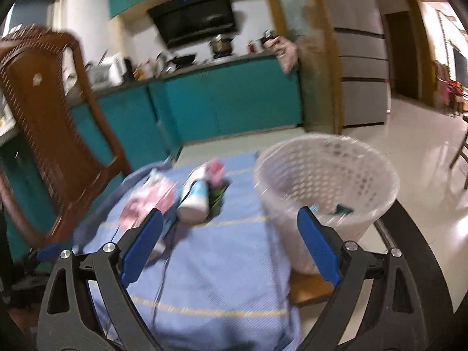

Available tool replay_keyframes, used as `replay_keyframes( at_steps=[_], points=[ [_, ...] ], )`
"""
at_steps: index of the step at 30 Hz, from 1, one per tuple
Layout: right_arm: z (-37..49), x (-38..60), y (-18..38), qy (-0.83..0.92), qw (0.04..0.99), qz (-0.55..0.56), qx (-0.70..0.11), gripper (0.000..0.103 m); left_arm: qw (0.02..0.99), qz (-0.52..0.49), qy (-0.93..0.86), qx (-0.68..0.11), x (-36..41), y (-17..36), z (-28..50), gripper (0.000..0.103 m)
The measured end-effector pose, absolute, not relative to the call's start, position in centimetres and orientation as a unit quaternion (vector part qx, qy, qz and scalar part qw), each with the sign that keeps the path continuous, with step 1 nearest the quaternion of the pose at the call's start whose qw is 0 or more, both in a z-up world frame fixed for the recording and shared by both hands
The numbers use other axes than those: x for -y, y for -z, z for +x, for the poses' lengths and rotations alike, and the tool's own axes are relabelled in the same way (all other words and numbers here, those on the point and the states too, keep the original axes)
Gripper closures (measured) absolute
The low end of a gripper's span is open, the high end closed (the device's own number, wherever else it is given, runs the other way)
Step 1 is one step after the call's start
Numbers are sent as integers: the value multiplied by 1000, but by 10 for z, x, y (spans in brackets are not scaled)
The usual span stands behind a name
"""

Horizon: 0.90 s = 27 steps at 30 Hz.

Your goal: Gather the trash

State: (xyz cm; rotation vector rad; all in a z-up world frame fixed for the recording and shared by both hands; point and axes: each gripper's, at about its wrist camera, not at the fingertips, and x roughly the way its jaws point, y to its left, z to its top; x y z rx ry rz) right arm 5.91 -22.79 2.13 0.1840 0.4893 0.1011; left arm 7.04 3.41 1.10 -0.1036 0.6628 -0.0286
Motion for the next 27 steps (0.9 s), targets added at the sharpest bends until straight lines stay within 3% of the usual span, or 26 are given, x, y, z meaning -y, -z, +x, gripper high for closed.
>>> replay_keyframes(
  at_steps=[27],
  points=[
    [58,209,-19,-60,964,64,-251,12,945,-29,33,-325,-16,-8,71,4]
  ],
)
